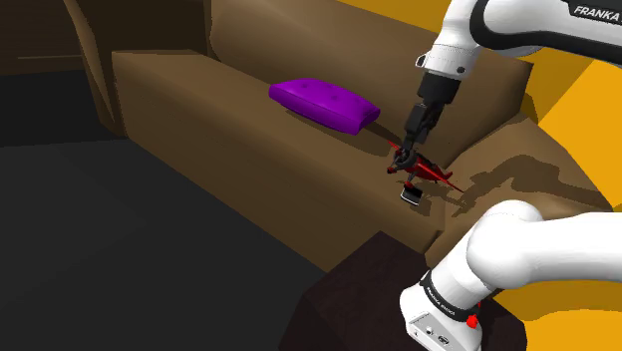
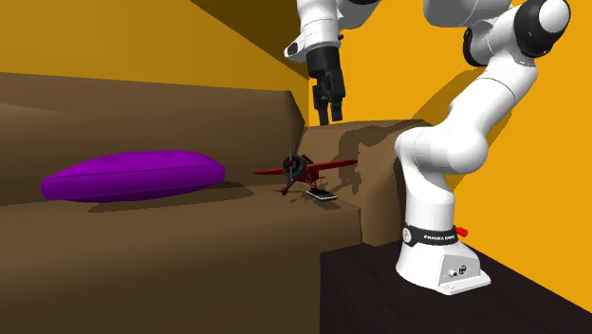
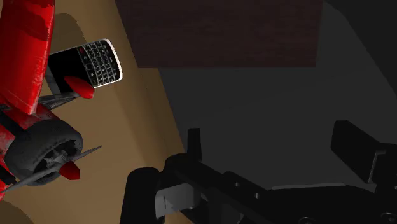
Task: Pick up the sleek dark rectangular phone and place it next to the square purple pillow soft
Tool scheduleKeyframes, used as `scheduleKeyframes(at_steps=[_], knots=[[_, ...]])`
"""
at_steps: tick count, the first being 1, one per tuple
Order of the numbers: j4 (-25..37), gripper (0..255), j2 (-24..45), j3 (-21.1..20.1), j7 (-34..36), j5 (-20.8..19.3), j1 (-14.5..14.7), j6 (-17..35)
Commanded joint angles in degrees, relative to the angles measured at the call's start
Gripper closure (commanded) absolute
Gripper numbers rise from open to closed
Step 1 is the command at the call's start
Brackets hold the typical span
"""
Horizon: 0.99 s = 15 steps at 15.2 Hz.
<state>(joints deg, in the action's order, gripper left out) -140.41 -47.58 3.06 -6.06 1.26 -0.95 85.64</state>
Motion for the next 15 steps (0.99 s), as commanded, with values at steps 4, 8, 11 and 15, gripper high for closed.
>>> scheduleKeyframes(at_steps=[4,8,11,15], knots=[[-6.63,0,-5.56,3.8,-12.53,-4.56,2.94,1.62],[-14.39,0,-12.35,10.39,-29.5,-12.35,6.07,3.95],[-19.19,0,-16.03,15.64,-43.58,-18.63,6.26,6.49],[-23.91,0,-17.38,23.35,-63.72,-27.17,4.57,12.18]])
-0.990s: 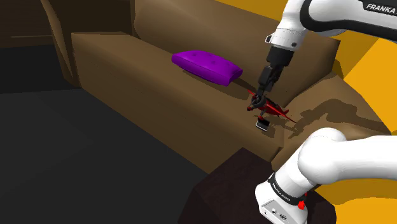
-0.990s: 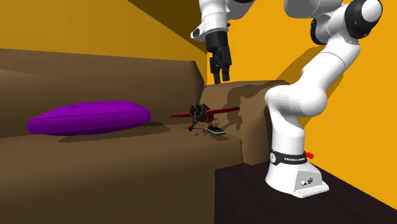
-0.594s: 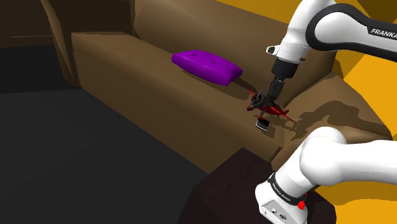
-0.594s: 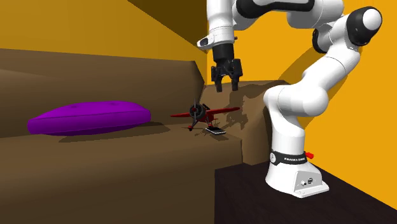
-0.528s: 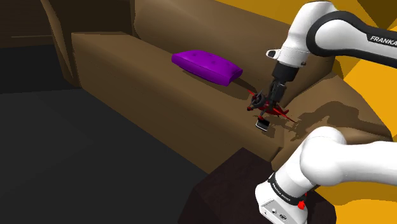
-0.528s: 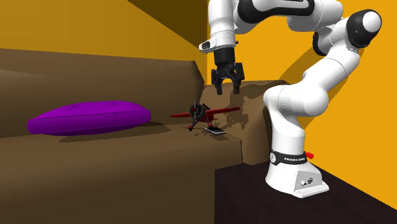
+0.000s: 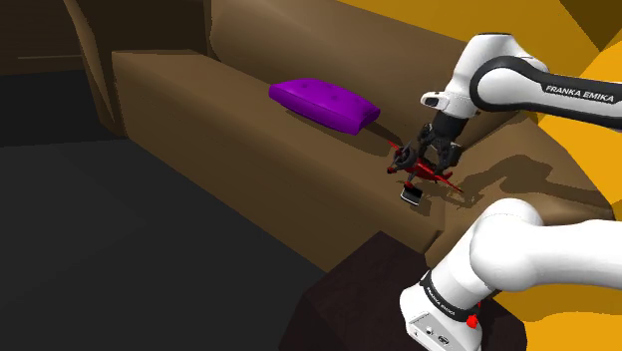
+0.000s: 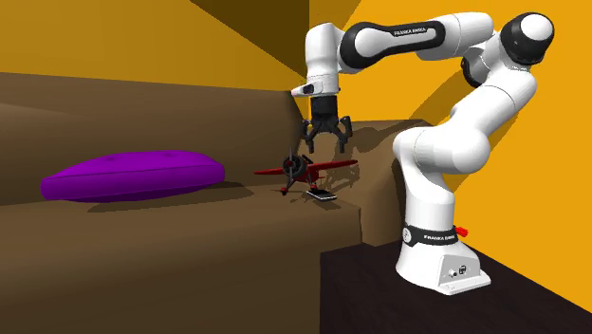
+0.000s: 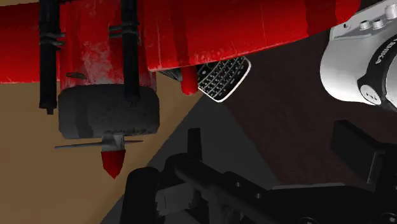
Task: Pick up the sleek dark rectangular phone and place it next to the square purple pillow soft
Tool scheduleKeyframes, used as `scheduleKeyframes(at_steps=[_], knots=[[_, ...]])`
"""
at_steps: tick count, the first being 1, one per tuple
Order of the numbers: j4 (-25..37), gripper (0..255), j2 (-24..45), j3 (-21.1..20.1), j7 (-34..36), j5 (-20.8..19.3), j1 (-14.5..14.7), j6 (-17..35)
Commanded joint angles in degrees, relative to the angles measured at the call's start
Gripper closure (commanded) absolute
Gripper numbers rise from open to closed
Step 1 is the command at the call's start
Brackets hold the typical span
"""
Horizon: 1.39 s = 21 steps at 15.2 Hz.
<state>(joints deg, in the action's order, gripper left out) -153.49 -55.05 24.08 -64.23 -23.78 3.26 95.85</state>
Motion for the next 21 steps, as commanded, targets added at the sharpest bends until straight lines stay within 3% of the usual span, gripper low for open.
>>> scheduleKeyframes(at_steps=[1,6,10,11,12,16,17,18,19,20,21], knots=[[-11.65,0,-9.46,4.45,-10.61,-4.27,-0.1,3.88],[-13.2,0,-3.31,15.07,-33.0,-13.49,-0.42,14.96],[-15.24,0,-0.5,16.42,-33.49,-14.84,-1.96,19.57],[-4.18,0,3.37,15.65,-32.43,-14.32,-1.04,19.31],[-4.19,0,3.4,15.61,-32.46,-14.28,-1.09,19.34],[-7.14,0,0.9,24.17,-60.49,-15.31,1.87,17.2],[-7.29,0,1.53,23.7,-61.81,-14.6,1.15,17.66],[7.27,0,4.01,22.09,-56.86,-14.52,-2.79,15.55],[7.36,0,3.36,22.6,-56.28,-15.24,-1.96,15.02],[53.37,0,7.55,21.81,-55.93,-15.22,-0.38,16.33],[53.39,0,7.38,21.82,-55.79,-15.48,-0.15,16.2]])
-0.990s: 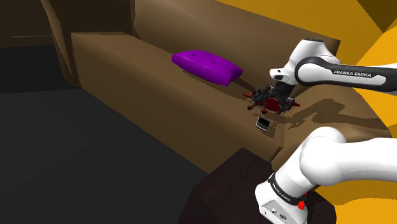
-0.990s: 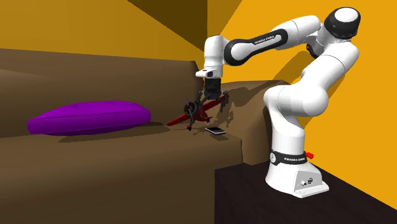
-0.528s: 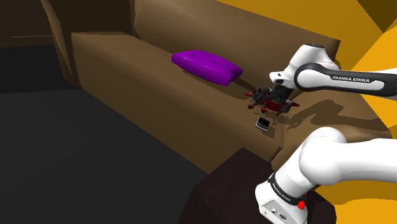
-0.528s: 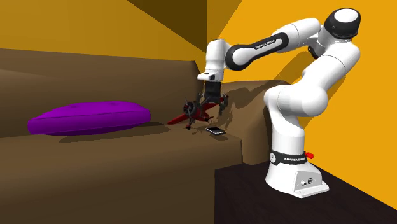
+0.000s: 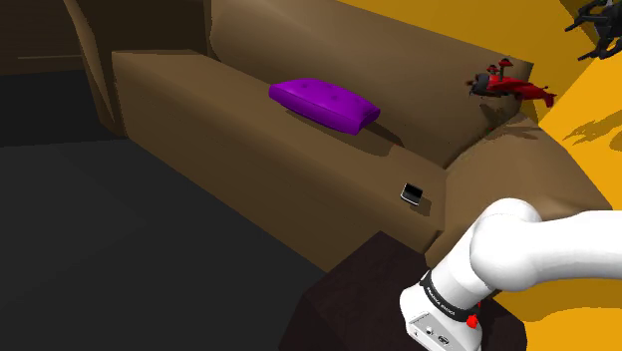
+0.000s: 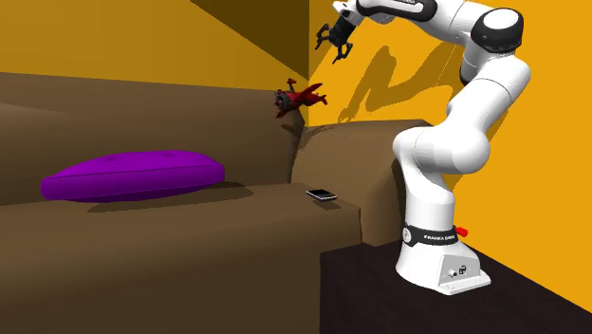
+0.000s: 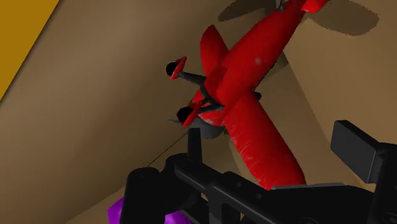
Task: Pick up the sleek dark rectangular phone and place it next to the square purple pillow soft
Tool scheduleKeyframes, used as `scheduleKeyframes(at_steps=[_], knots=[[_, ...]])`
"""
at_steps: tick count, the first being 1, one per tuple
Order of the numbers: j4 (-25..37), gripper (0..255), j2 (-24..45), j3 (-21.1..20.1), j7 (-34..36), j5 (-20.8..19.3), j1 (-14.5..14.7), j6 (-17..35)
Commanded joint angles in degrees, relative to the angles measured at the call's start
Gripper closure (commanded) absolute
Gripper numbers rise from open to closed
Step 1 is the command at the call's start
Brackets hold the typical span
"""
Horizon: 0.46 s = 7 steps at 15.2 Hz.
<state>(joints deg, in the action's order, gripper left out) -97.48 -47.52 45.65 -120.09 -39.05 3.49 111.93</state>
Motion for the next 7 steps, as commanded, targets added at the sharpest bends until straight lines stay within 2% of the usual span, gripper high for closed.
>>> scheduleKeyframes(at_steps=[1,7], knots=[[-4.38,0,-0.54,-0.14,0.28,-0.56,-0.55,0.29],[-14.61,0,-2.69,-2.14,1.34,-2.37,-1.36,1.24]])
